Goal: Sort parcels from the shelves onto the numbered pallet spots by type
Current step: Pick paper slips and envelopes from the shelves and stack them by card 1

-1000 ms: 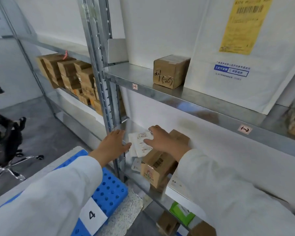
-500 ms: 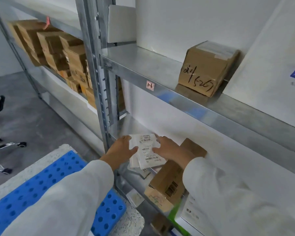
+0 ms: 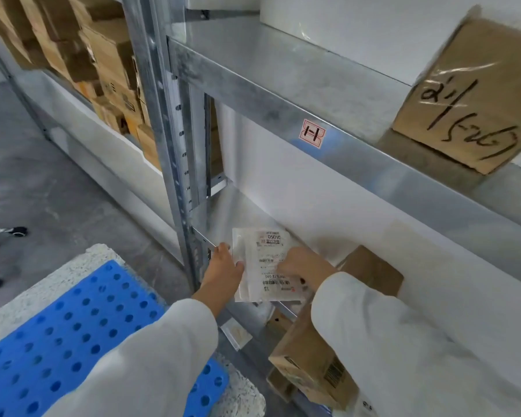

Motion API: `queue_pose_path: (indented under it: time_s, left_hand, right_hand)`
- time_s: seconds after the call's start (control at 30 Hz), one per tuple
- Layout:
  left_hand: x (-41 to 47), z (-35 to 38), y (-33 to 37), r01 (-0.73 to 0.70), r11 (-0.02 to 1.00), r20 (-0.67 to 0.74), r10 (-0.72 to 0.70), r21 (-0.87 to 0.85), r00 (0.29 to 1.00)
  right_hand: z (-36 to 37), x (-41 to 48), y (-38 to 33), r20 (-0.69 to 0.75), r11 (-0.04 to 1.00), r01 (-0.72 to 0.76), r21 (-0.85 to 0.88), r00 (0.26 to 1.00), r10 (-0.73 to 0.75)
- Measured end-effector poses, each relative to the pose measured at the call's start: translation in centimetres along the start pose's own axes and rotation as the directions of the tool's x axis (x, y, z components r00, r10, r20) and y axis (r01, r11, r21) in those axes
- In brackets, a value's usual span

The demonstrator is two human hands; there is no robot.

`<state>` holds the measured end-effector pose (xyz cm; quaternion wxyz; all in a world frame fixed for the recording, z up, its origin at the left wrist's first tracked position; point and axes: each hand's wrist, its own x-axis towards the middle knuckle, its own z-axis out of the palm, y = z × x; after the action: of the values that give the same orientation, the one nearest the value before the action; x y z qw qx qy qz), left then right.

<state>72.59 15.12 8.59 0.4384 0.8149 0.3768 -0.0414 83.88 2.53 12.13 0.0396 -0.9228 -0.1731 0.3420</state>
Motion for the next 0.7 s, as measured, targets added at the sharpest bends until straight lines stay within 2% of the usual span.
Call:
queue_pose_path:
  time_s: [0.13, 0.27, 0.37, 0.47, 0.6, 0.7]
  left_hand:
    - [0.1, 0.0, -0.8, 0.072, 0.995, 0.044, -0.069, -0.064, 0.997]
    - [-0.2, -0.5, -1.0, 0.085, 0.987, 0.007, -0.085, -0.135, 0.996]
    - [-0.8, -1.4, -1.0, 0.078, 0.971, -0.028, -0.087, -0.224, 0.996]
    - [-2.0, -2.9, -0.8, 0.055, 0.944, -0.085, -0.087, -0.324, 0.993]
    - [-4.8, -5.2, -0.2, 0.009, 0.896, -0.166, -0.093, -0.444, 0.982]
    - [-8.0, -7.0, 0.4, -0.067, 0.876, -0.243, -0.058, -0.477, 0.968]
  right_hand:
    - [0.4, 0.4, -0.9, 0.038, 0.984, -0.033, 0.177, 0.999, 0.026]
    - [0.9, 0.2, -1.8, 0.166, 0.906, -0.149, 0.397, 0.982, 0.088]
    - [0.5, -0.4, -2.1, 0.144, 0.868, -0.135, 0.477, 0.987, 0.074]
    - [-0.5, -1.9, -2.7, 0.147, 0.778, -0.129, 0.614, 0.988, 0.048]
    - [-1.8, -4.5, -3.6, -0.021, 0.716, 0.016, 0.698, 1.000, -0.003]
    - [-2.2, -7.2, -4.0, -0.100, 0.697, 0.138, 0.704, 0.990, -0.095]
